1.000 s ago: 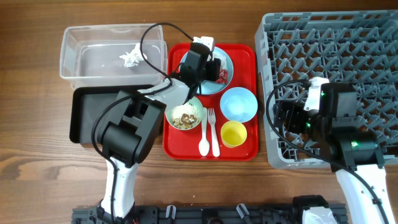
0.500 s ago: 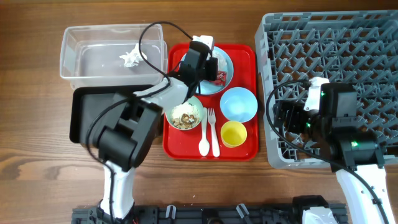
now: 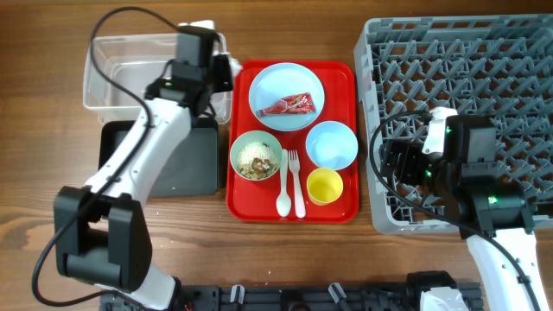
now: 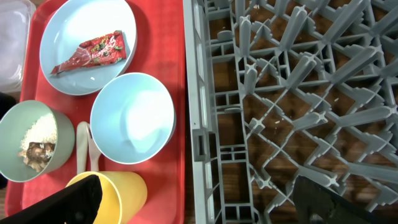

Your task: Sort waste into correct bins and load items into the dishwasher rack

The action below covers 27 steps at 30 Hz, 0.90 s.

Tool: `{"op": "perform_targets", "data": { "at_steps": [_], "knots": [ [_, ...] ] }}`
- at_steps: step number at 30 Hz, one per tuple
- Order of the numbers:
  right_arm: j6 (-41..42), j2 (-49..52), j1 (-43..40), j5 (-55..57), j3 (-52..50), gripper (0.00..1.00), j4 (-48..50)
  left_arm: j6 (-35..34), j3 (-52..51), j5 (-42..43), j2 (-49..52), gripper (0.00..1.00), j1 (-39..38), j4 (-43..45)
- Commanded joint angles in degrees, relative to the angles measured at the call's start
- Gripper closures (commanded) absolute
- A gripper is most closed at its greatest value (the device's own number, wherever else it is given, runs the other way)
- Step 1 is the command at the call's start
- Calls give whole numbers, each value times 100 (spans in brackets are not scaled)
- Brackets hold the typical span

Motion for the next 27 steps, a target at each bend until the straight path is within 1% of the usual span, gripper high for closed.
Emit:
{"op": "perform_targets", "data": {
  "at_steps": [1,2,3,4,5,6,9,10,11,14,15,18,25,27],
  "knots": [
    [-72,11,-24,33,111,0,-4,-181,15,-55,13,96,439,-247],
    [-72,11,-24,33,111,0,-4,-184,15,-52,13,91,476,-289],
    [-72,11,-24,31,111,0,-7,-181,13,-52,13,74,509,-332],
    [-72,11,-24,31,111,0,-4,-179,15,-55,13,32,525,-374],
    [-72,11,-24,31,111,0,-4,-175,15,-57,11,9,527,-402],
    [-72,11,-24,31,111,0,-7,-175,15,-55,-4,0,527,-428],
    [-72,11,-24,31,111,0,-33,-175,15,37,-177,0,485,-531],
    [-70,11,-24,31,111,0,-46,-146,15,247,-291,0,446,-592],
    [-70,11,-24,31,111,0,-50,20,15,566,-385,0,404,-638],
    [-68,11,-24,31,111,0,-46,927,15,1781,-516,0,164,-636],
    [-70,11,-24,31,111,0,-48,1237,15,1888,-503,0,26,-645],
    [-70,11,-24,31,111,0,-50,1982,15,1884,-348,0,-389,-658],
    [-59,11,-24,31,111,0,-55,3357,15,1849,293,0,-1294,-448],
    [-63,11,-24,31,111,0,-59,3493,15,1670,551,0,-1440,-260]
  ]
}}
